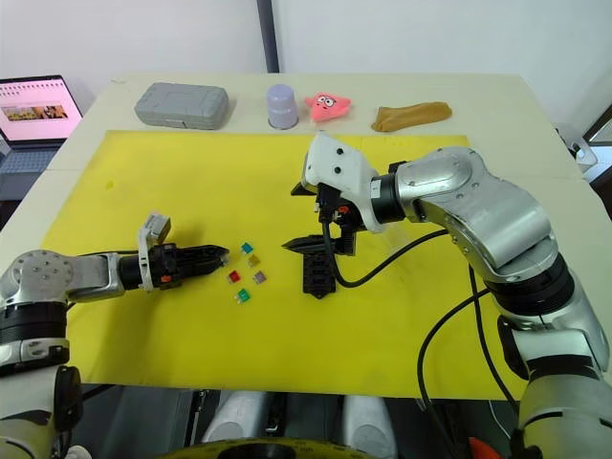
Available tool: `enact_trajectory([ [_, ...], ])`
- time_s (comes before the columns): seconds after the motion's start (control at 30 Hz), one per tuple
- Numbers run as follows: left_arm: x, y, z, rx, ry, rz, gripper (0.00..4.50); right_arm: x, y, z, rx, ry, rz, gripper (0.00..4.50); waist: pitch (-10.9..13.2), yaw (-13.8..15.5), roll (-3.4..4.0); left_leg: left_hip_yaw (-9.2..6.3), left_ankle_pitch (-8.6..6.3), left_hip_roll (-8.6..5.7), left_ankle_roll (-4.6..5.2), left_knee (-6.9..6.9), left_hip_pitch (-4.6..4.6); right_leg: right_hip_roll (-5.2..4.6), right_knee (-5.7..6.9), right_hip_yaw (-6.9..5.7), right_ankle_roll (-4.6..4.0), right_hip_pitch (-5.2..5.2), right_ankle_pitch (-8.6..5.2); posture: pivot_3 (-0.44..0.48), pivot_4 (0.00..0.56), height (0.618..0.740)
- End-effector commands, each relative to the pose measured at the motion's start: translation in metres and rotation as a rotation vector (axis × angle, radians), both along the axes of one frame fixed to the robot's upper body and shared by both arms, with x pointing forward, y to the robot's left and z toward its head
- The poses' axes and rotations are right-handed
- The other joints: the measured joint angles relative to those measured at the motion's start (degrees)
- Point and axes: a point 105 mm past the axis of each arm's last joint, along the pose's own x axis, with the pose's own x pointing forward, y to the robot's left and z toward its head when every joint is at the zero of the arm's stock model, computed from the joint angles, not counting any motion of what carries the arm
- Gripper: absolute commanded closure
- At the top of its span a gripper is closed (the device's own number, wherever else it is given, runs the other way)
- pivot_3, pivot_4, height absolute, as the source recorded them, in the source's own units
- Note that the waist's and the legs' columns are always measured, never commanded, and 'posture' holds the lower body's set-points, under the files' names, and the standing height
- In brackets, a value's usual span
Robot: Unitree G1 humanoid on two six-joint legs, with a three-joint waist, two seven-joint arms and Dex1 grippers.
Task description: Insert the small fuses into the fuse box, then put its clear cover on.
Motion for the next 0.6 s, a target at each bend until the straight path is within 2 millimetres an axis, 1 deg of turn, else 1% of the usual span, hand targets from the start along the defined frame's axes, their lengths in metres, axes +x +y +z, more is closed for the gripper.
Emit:
enact_trajectory([
  [0.03, 0.002, -0.005, -0.01, 0.044, 0.009, -0.007, 3.06, -0.005, 0.001, 0.014, 0.014, -0.071, 0.015, 0.0, 0.0, -0.03, 0.0, -0.02, 0.0, 0.0, 0.0, 0.0, 0.0, 0.0, -0.01, 0.0, 0.0, 0.02, 0.0, 0.0, 0.15, 0.74],
  [0.07, 0.001, -0.004, -0.013, 0.059, 0.008, -0.007, 3.61, -0.005, 0.001, 0.014, 0.014, -0.072, 0.015, 0.0, 0.0, -0.06, 0.0, -0.03, 0.0, 0.0, 0.0, 0.0, 0.0, 0.0, -0.02, 0.0, 0.0, 0.02, 0.0, 0.0, 0.15, 0.74],
  [0.1, 0.0, -0.003, -0.017, 0.082, 0.009, -0.007, 4.03, -0.005, 0.001, 0.014, 0.014, -0.073, 0.014, 0.0, 0.0, -0.11, 0.0, -0.03, 0.0, 0.0, 0.0, 0.0, 0.01, 0.0, -0.03, 0.0, 0.0, 0.02, 0.0, 0.0, 0.15, 0.74],
  [0.23, -0.002, -0.001, -0.024, 0.129, 0.005, -0.012, 4.03, -0.003, 0.001, 0.015, 0.012, -0.078, 0.011, 0.0, -0.03, -0.21, 0.06, -0.03, 0.02, 0.04, -0.03, -0.02, 0.05, -0.01, -0.03, 0.01, 0.0, 0.03, 0.0, 0.0, 0.15, 0.74],
  [0.43, -0.002, 0.002, -0.028, 0.14, -0.001, -0.014, 4.03, -0.002, 0.001, 0.015, 0.012, -0.082, 0.01, 0.0, -0.04, -0.18, 0.07, -0.04, 0.02, 0.05, -0.03, -0.02, 0.05, -0.01, -0.07, 0.0, 0.0, 0.06, 0.0, 0.0, 0.15, 0.74],
  [0.47, -0.001, 0.003, -0.028, 0.147, -0.005, -0.006, 4.28, -0.002, 0.001, 0.015, 0.013, -0.083, 0.01, 0.0, -0.04, -0.19, 0.07, -0.04, 0.02, 0.05, -0.03, -0.02, 0.05, -0.01, -0.07, 0.0, 0.0, 0.06, 0.0, 0.0, 0.15, 0.74],
  [0.6, 0.0, 0.008, -0.024, 0.15, -0.027, 0.01, 4.28, -0.002, 0.0, 0.015, 0.013, -0.085, 0.007, 0.0, -0.06, -0.25, 0.11, -0.05, 0.02, 0.06, -0.03, -0.03, 0.06, -0.01, -0.07, 0.01, 0.0, 0.06, 0.0, 0.0, 0.15, 0.74],
])
